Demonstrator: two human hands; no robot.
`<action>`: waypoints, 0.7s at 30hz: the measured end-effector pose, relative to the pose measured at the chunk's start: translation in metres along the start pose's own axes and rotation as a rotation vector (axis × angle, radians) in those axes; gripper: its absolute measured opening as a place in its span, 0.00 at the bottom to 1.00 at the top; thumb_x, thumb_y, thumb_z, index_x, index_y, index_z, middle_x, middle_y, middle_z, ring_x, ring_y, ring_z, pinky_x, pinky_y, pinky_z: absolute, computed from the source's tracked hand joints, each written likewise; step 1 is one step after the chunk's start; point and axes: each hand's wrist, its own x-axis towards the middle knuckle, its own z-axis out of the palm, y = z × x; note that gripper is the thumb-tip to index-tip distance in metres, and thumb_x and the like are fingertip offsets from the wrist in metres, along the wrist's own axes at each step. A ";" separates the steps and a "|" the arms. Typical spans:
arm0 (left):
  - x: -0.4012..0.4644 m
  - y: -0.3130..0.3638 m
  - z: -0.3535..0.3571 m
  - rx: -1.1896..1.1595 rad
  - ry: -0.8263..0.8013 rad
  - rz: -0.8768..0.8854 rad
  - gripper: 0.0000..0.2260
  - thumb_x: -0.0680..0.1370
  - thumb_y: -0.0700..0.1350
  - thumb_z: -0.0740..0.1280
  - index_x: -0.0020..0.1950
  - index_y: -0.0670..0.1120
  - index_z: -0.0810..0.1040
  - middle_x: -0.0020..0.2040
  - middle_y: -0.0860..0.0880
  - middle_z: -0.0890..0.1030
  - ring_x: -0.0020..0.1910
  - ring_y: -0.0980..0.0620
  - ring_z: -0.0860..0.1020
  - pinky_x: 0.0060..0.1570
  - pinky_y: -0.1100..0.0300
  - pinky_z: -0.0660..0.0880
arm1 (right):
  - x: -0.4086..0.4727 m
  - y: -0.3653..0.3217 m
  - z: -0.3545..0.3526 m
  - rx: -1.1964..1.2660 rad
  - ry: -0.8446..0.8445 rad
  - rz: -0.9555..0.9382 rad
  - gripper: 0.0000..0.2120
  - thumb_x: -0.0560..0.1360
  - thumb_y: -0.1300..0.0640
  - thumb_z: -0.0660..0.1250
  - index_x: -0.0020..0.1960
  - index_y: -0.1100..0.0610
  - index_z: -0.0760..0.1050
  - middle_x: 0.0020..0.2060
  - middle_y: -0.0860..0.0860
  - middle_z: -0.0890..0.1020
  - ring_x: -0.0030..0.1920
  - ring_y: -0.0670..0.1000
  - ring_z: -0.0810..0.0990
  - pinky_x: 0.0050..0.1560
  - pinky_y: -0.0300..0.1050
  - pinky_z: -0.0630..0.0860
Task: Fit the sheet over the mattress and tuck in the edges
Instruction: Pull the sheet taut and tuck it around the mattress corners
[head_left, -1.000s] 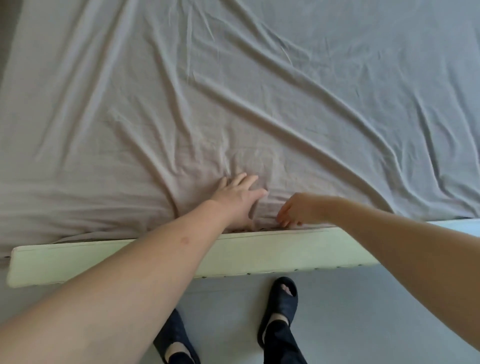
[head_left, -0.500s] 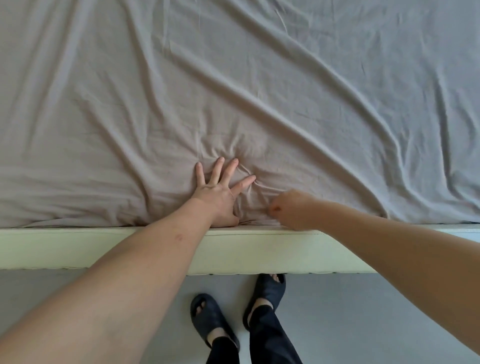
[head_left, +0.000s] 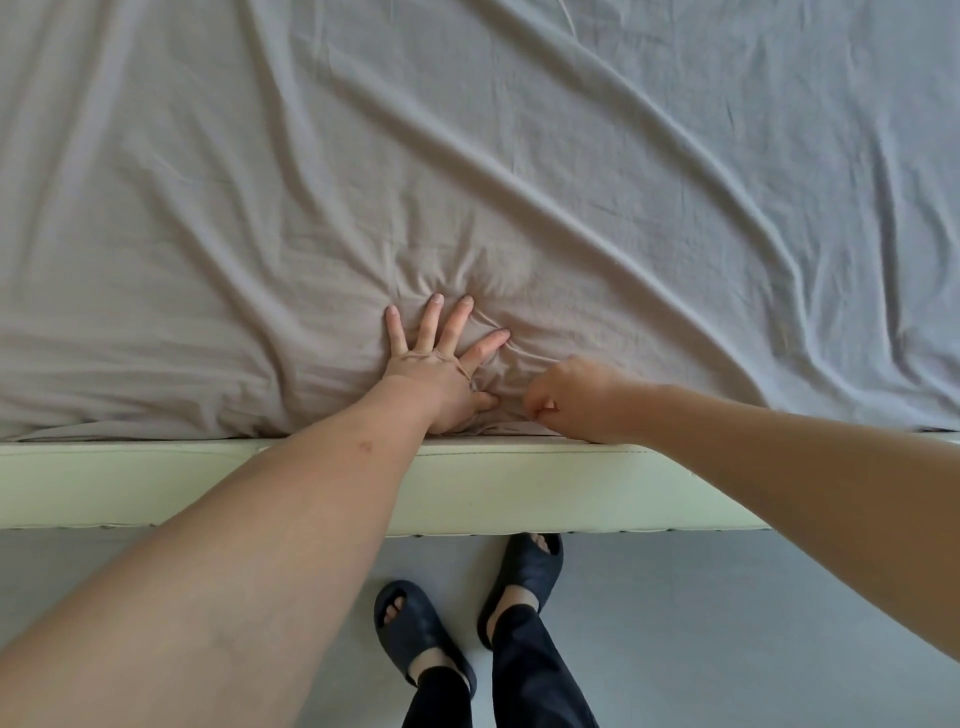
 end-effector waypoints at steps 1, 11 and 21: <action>0.000 0.001 0.000 -0.001 -0.001 -0.001 0.35 0.77 0.72 0.54 0.76 0.71 0.33 0.79 0.51 0.25 0.76 0.41 0.24 0.65 0.25 0.29 | -0.001 -0.004 -0.001 -0.014 -0.007 -0.028 0.10 0.79 0.52 0.64 0.52 0.42 0.83 0.46 0.42 0.83 0.47 0.50 0.80 0.44 0.44 0.78; -0.001 0.002 -0.001 0.005 0.004 0.003 0.32 0.79 0.69 0.51 0.76 0.71 0.33 0.79 0.51 0.26 0.77 0.40 0.27 0.65 0.24 0.30 | 0.019 -0.028 -0.006 -0.053 -0.087 -0.105 0.10 0.79 0.56 0.61 0.42 0.50 0.78 0.43 0.47 0.79 0.46 0.54 0.78 0.45 0.48 0.76; 0.000 0.000 0.003 -0.012 0.037 0.004 0.35 0.77 0.74 0.52 0.75 0.72 0.33 0.79 0.51 0.26 0.77 0.41 0.26 0.64 0.24 0.30 | 0.009 -0.031 -0.014 0.230 -0.423 0.022 0.29 0.86 0.39 0.45 0.78 0.53 0.65 0.75 0.50 0.70 0.75 0.53 0.67 0.78 0.53 0.58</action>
